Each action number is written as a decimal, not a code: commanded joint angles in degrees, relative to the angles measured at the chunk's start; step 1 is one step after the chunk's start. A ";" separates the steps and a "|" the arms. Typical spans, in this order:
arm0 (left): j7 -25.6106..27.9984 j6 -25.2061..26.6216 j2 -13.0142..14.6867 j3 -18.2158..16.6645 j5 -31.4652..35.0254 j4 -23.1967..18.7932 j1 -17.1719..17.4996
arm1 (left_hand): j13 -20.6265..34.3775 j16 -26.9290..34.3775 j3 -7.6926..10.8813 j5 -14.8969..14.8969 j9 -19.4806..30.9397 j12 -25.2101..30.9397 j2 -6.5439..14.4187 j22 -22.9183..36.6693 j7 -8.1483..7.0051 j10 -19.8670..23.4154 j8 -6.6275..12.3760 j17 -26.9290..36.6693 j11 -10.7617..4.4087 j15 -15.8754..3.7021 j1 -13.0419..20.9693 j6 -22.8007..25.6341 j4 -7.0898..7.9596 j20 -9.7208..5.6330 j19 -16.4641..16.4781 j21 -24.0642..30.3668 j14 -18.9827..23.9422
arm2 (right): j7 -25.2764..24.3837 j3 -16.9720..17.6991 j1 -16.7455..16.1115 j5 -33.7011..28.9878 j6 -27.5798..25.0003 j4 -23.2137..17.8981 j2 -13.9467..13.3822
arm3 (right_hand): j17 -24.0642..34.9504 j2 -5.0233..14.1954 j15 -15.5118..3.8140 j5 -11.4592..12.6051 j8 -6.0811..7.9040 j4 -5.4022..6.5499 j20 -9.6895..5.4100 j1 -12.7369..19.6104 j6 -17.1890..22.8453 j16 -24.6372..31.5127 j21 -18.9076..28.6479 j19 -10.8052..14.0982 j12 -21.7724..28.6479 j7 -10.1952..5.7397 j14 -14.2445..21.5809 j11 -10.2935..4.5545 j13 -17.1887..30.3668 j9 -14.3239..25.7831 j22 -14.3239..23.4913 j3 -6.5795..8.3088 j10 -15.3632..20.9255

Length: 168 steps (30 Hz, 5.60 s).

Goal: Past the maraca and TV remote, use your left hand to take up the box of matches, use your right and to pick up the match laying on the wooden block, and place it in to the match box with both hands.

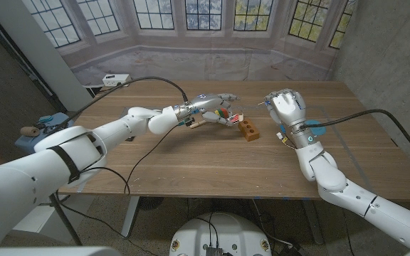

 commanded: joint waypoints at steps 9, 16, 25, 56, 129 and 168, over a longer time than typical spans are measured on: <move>-1.47 -0.05 -0.32 -0.33 -1.82 0.25 -0.26 | 0.09 -0.08 -0.17 0.37 0.26 0.03 1.99 0.31 -0.04 -0.10 0.49 0.17 0.07 0.19 1.61 -0.04 -0.18 0.05 -0.28 -0.15 -0.02 | -3.13 -1.73 0.80 -3.74 -2.81 1.17 0.86 | 0.29 0.16 -5.16 -0.08 0.45 0.02 -3.82 1.18 0.69 -0.09 0.56 0.53 -0.08 0.40 0.81 0.01 0.18 0.06 0.17 -0.12 0.75; -1.53 -0.20 -0.66 -0.36 -2.07 0.88 -0.49 | 0.09 -0.08 -0.19 0.38 0.21 0.03 1.98 0.31 -0.03 -0.11 0.51 0.16 -0.01 0.19 1.59 -0.01 -0.19 0.06 -0.31 -0.15 -0.02 | -3.51 -2.04 1.01 -4.79 -3.72 1.50 0.81 | 0.37 0.20 -5.18 -0.10 0.44 0.04 -3.85 1.26 0.83 -0.08 0.62 0.44 -0.11 0.54 0.90 0.16 0.23 0.06 0.18 -0.17 0.84; -0.12 -1.47 -2.09 0.26 -2.42 4.03 -1.70 | 0.09 -0.07 -0.25 0.38 0.25 0.03 1.93 0.31 -0.07 -0.11 0.58 0.15 -0.06 0.16 1.53 -0.08 -0.19 -0.04 -0.40 -0.18 0.01 | -3.70 -2.87 1.56 -6.42 -4.69 2.24 1.10 | 0.48 0.21 -5.23 -0.11 0.41 -0.01 -3.89 1.51 1.01 -0.10 0.68 0.14 -0.21 0.54 0.95 0.10 0.29 0.06 0.20 -0.23 0.86; 0.90 -3.08 -4.05 3.60 -3.47 8.41 -4.84 | 0.08 -0.10 -0.32 0.39 0.15 0.01 1.94 0.31 -0.14 -0.18 0.71 0.14 0.07 0.07 1.45 -0.07 -0.21 0.05 -0.70 -0.26 -0.07 | -2.10 -3.74 3.45 -11.21 -4.44 2.17 -0.65 | 0.75 0.38 -5.31 -0.09 0.27 -0.05 -4.23 2.16 1.45 -0.32 0.87 -0.71 -0.47 0.44 0.81 -0.22 0.41 0.02 0.29 -0.37 1.06; -3.65 -1.78 -3.48 -0.62 -5.43 1.97 -2.18 | 0.07 -0.12 -0.42 0.45 0.09 -0.01 2.09 0.31 -0.21 -0.39 0.98 0.13 0.36 0.36 1.20 -0.38 -0.20 0.17 -1.12 -0.32 -0.23 | -2.60 -4.67 4.98 -11.65 -3.48 4.07 -0.26 | 1.25 0.55 -5.26 0.01 -0.24 0.21 -4.80 2.89 1.88 -0.73 1.07 -2.85 -1.02 -0.01 0.69 -0.51 0.72 -0.08 0.35 -0.93 1.05; -10.58 0.44 -1.74 -5.10 -7.57 -4.99 1.83 | 0.08 -0.15 -0.46 0.45 0.02 -0.01 2.11 0.31 -0.14 -0.48 1.02 0.12 0.57 0.39 1.08 -0.67 -0.19 0.22 -1.48 -0.40 -0.34 | -1.22 -3.78 2.94 -13.45 -3.77 1.46 -1.68 | 1.55 0.66 -5.34 0.06 -0.44 0.25 -5.01 3.20 2.17 -0.83 1.43 -3.19 -1.18 0.11 0.79 -0.51 0.90 -0.10 0.31 -1.21 1.17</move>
